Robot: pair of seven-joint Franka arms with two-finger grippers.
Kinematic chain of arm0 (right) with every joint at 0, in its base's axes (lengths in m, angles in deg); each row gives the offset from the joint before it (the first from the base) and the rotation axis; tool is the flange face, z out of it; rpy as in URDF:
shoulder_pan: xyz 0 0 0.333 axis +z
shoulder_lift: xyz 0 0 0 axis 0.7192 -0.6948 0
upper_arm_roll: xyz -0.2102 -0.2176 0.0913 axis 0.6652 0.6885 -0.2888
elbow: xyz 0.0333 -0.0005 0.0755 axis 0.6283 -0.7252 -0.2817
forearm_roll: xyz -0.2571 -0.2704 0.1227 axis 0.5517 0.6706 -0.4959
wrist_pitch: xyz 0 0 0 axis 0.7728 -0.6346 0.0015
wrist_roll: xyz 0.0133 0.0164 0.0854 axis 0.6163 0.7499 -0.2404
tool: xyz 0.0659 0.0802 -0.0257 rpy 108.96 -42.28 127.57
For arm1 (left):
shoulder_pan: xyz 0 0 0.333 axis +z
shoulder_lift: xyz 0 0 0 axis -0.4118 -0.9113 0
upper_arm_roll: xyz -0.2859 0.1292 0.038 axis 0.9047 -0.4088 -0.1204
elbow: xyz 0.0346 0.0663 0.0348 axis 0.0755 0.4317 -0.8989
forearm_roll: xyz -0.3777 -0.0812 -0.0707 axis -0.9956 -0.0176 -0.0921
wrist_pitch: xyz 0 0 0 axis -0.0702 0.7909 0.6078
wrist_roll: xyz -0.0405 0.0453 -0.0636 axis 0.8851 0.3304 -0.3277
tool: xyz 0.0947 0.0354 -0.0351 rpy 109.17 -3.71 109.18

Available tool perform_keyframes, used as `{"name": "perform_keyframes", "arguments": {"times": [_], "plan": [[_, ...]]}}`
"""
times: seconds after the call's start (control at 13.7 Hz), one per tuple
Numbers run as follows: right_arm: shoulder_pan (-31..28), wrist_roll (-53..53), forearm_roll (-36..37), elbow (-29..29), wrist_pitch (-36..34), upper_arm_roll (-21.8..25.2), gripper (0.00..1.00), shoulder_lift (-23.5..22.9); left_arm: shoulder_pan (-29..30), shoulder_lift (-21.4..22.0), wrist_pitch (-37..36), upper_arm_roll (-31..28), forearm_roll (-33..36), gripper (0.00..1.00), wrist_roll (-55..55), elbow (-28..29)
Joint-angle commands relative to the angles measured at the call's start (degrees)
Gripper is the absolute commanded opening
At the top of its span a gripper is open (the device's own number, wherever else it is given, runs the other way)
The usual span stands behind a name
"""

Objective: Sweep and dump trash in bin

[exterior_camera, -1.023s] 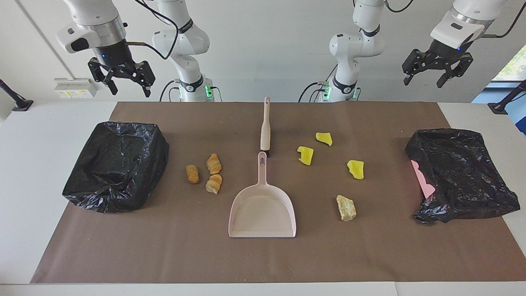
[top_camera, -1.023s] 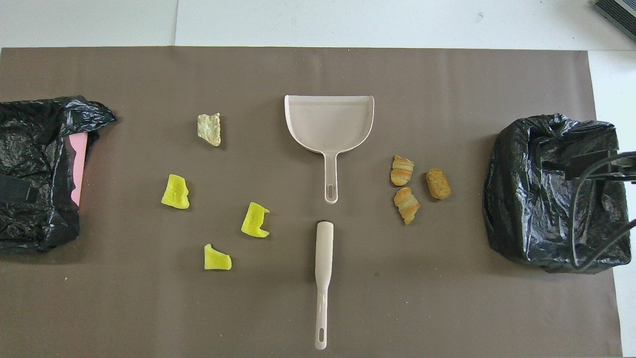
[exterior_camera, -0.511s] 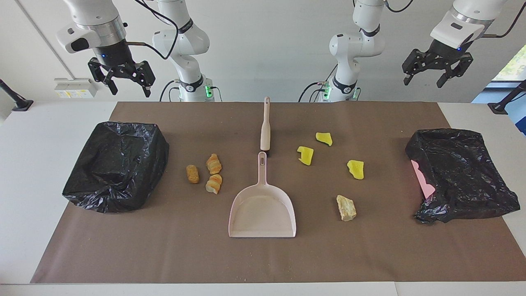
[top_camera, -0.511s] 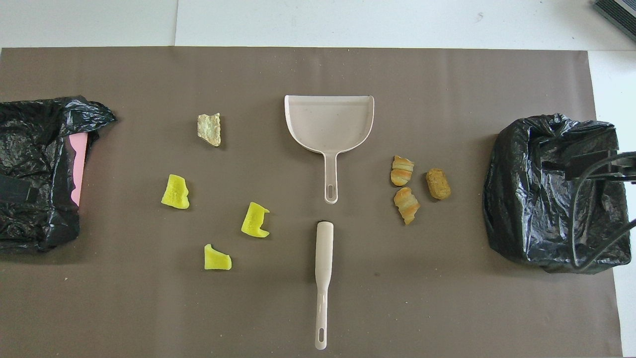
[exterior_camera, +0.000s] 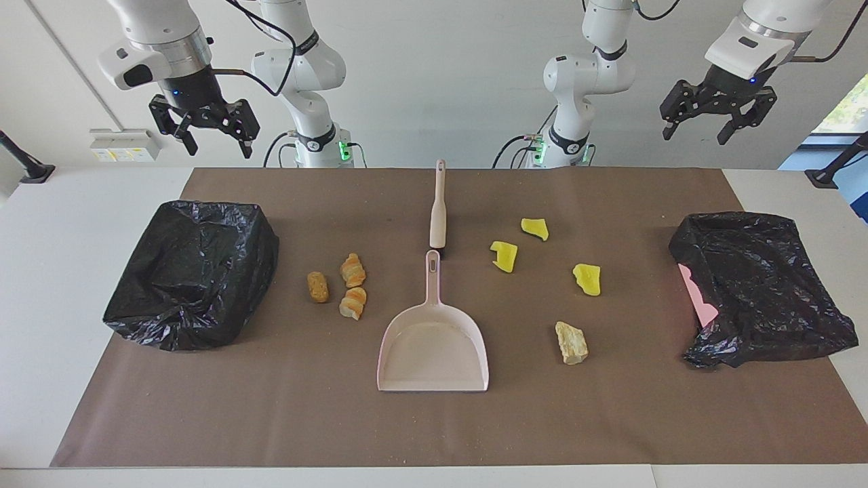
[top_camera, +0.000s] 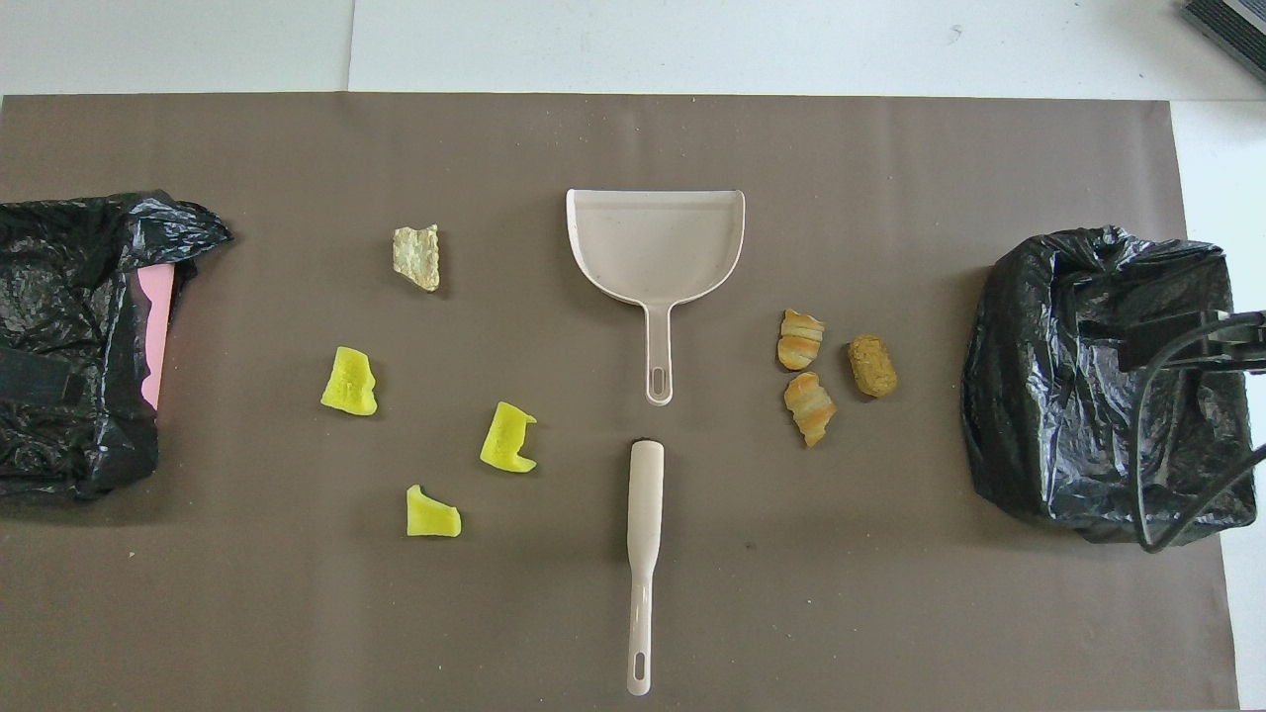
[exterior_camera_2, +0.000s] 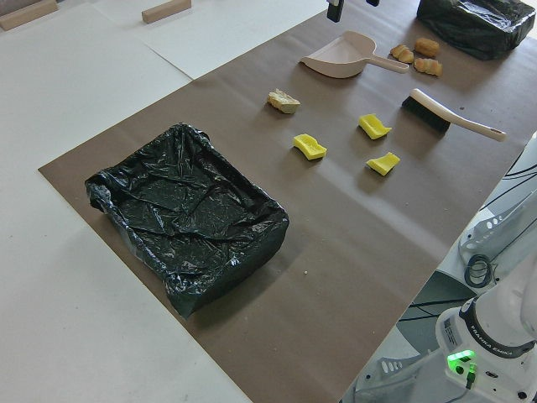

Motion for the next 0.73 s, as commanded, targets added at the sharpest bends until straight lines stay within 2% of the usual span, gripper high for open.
{"name": "perform_keyframes", "arguments": {"times": [0.0, 0.44, 0.66], "plan": [[-0.45, -3.6, -1.14, -0.81, -0.75, -0.31, 1.0, 0.79, 0.27, 1.5, 0.72, 0.32, -0.03, 1.0, -0.52, 1.85], [-0.09, -4.22, -1.05, -1.07, 0.48, -0.57, 1.0, 0.61, 0.09, 1.42, 0.8, 0.41, -0.11, 1.0, -0.61, 1.86], [-0.09, -4.66, -0.97, -0.72, -2.32, -0.58, 1.0, 0.61, -0.17, 1.51, 0.89, 0.41, -0.11, 1.0, -0.61, 1.86]]}}
